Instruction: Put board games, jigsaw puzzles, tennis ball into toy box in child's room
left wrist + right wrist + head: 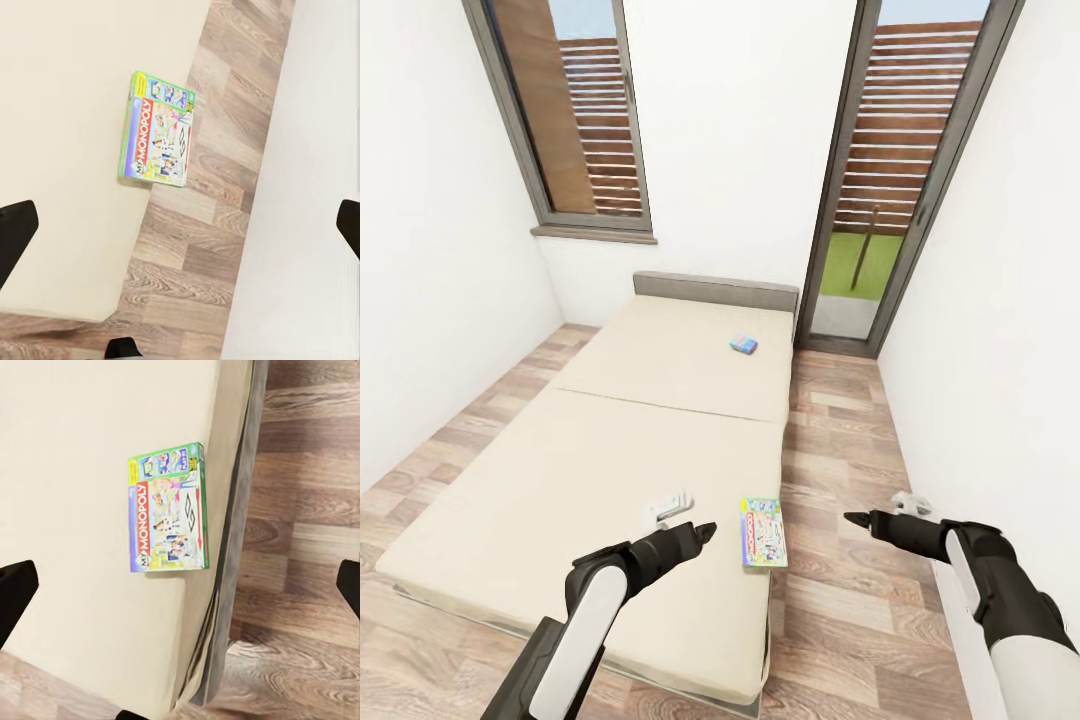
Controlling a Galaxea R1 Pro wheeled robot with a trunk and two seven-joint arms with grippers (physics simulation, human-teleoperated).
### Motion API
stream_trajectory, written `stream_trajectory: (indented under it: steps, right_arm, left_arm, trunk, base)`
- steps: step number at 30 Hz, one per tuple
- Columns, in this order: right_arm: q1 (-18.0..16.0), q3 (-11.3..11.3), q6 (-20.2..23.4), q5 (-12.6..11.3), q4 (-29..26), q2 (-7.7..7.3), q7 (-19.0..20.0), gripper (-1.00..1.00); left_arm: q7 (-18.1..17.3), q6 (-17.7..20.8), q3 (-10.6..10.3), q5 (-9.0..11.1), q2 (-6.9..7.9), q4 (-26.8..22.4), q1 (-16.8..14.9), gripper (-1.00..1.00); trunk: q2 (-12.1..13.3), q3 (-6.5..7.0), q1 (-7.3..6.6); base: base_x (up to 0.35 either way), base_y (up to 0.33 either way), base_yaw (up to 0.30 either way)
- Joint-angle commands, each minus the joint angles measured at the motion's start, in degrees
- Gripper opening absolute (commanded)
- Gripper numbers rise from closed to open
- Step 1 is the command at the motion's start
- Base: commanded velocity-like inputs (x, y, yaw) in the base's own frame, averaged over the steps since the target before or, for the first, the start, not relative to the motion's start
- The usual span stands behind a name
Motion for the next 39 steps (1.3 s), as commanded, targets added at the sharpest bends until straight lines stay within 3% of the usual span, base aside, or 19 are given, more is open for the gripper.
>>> stream_trajectory:
  steps: [1,4,39]
  right_arm:
    - [-0.4,-0.1,0.4,0.0,0.0,0.34,0.2,1.0]
    - [-0.9,-0.1,0.4,0.0,0.0,1.1,0.2,1.0]
    - [-0.9,-0.1,0.4,0.0,0.0,1.1,0.2,1.0]
  left_arm:
    - [0.6,0.1,0.0,0.6,-0.01,-0.1,0.0,1.0]
    - [0.6,0.1,0.0,0.6,-0.01,-0.1,0.0,1.0]
    - [0.6,0.1,0.0,0.6,-0.01,-0.1,0.0,1.0]
  trunk:
    - [-0.1,-0.11,0.03]
    - [-0.1,-0.11,0.03]
    - [-0.1,-0.11,0.03]
  base:
    - [0.0,0.0,0.0]
    - [0.0,0.0,0.0]
    - [0.0,0.0,0.0]
